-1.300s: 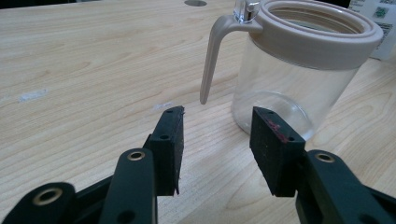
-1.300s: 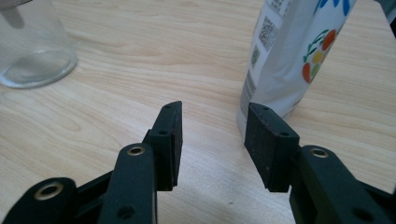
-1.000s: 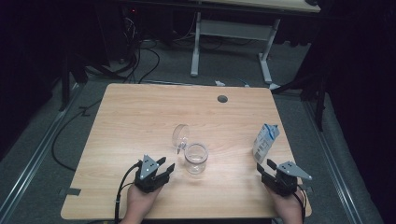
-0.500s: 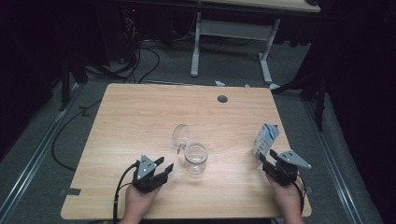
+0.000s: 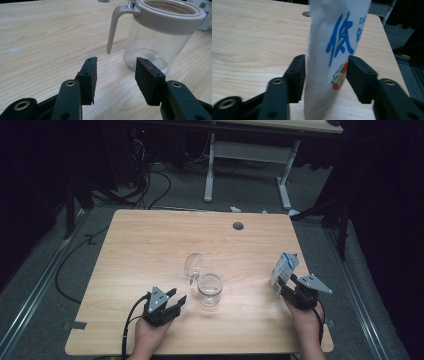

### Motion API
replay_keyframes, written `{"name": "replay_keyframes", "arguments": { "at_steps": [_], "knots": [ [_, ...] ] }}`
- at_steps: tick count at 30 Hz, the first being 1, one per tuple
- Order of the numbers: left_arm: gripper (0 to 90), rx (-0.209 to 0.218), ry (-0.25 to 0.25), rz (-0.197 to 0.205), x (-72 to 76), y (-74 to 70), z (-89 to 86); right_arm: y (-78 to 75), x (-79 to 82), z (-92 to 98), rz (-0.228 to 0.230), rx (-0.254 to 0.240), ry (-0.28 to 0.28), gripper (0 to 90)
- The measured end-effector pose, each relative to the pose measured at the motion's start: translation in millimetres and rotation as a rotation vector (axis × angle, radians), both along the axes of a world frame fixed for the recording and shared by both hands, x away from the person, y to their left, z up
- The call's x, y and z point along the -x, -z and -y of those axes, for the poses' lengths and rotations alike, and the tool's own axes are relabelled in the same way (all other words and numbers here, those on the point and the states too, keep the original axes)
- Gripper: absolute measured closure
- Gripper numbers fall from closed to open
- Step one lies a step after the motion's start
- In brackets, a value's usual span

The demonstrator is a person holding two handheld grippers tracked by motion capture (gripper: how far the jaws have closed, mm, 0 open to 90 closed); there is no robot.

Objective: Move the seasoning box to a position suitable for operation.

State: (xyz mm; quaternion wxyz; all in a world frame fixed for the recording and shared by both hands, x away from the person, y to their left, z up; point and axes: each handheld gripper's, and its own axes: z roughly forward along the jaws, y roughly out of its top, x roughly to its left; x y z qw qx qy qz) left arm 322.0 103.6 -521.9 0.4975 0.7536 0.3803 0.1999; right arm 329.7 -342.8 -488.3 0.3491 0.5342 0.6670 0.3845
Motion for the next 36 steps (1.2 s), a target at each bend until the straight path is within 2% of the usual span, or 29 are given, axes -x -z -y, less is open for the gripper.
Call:
{"name": "replay_keyframes", "arguments": {
  "at_steps": [5, 10, 13, 14, 15, 17, 20, 24, 30, 31, 32, 36],
  "knots": [
    [52.7, 0.010, -0.003, 0.009, 1.4, -2.0, -0.6, 0.2, 1.9, 6.5, 0.003, -0.024, -0.015, 69.4],
    [52.6, 0.009, 0.002, 0.010, 1.6, -2.1, -0.3, -1.6, 6.9, 16.5, 0.020, -0.027, -0.031, 83.7],
    [52.6, 0.012, 0.005, 0.010, 1.7, -2.3, -0.3, -0.7, 8.2, 17.9, 0.027, -0.033, -0.035, 84.8],
    [52.5, 0.013, 0.007, 0.011, 1.9, -2.5, -0.5, -0.5, 8.2, 17.3, 0.033, -0.036, -0.039, 80.0],
    [52.5, 0.013, 0.007, 0.011, 1.9, -2.5, -0.5, -0.5, 8.2, 17.3, 0.033, -0.036, -0.039, 80.0],
    [52.4, 0.016, 0.009, 0.013, 2.1, -2.6, -0.4, 1.1, 5.0, 14.9, 0.030, -0.035, -0.034, 69.2],
    [52.3, 0.012, 0.011, 0.013, 2.6, -2.9, -0.7, 2.7, 3.4, 12.7, 0.031, -0.024, -0.038, 67.9],
    [52.2, 0.017, 0.007, 0.014, 3.2, -2.6, -1.9, 2.5, 1.8, 13.0, 0.033, -0.049, -0.036, 65.6],
    [52.2, 0.021, 0.001, 0.014, 4.4, -3.2, -5.3, 2.1, 0.0, 16.1, 0.036, -0.064, -0.032, 74.3],
    [52.2, 0.023, -0.002, 0.015, 4.6, -3.3, -5.8, 1.8, 0.7, 16.3, 0.043, -0.054, -0.036, 81.0],
    [52.1, 0.024, -0.002, 0.016, 4.7, -3.3, -6.0, 1.4, 1.4, 15.8, 0.047, -0.041, -0.037, 83.7],
    [52.1, 0.022, 0.002, 0.015, 5.4, -3.4, -5.7, 1.2, 2.3, 15.5, 0.053, -0.023, -0.045, 87.5]
  ]
}}
